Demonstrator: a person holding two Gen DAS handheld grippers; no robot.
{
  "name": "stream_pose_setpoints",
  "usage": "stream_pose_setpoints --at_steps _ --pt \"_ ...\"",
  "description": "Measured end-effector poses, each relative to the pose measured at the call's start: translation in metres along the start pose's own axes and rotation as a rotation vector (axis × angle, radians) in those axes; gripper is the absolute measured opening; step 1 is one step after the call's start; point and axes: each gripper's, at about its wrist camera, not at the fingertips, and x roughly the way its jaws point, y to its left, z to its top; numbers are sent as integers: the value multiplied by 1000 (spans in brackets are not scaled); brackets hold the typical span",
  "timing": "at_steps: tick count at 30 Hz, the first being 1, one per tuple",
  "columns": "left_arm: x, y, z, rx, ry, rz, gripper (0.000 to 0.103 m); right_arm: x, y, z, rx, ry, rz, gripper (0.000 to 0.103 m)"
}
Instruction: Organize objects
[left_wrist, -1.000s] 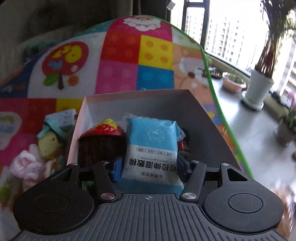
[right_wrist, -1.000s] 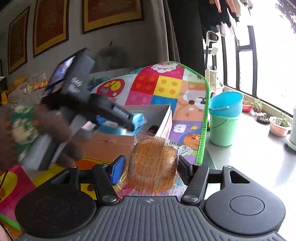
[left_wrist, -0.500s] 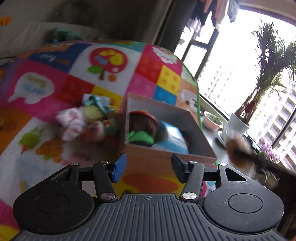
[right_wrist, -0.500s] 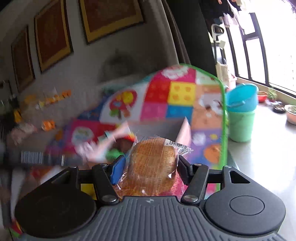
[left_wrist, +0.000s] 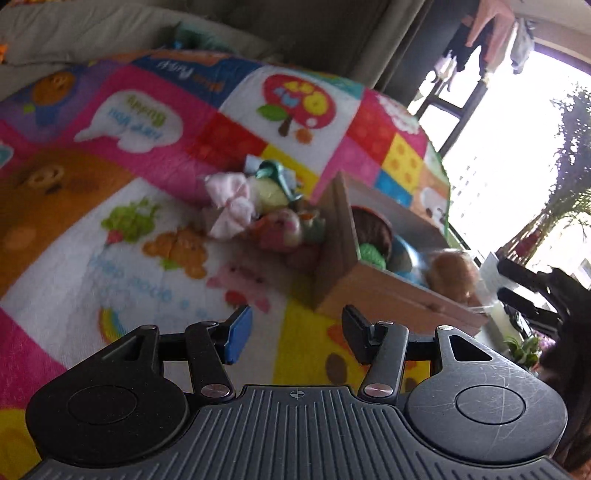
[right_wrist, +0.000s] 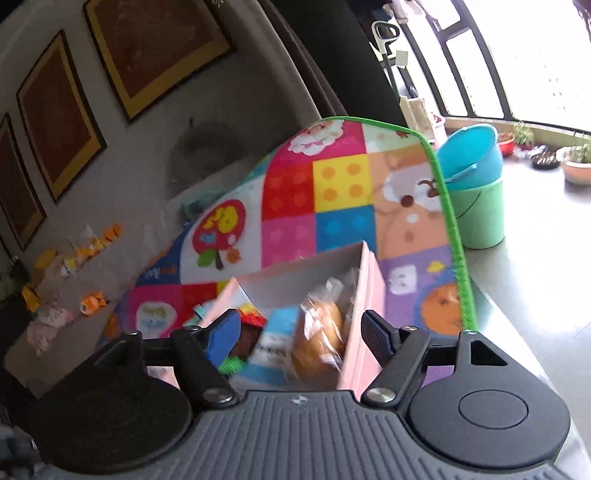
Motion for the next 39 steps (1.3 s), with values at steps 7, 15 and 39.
stream_pose_setpoints --at_steps 7,15,39 --pt "7 -4 -7 6 18 -19 58 23 22 7 -118 27 -50 36" --pt "1 4 -5 -15 2 0 58 69 11 8 -32 123 -54 36" --pt "198 -19 180 39 60 117 39 -10 73 -95 -337 7 26 78"
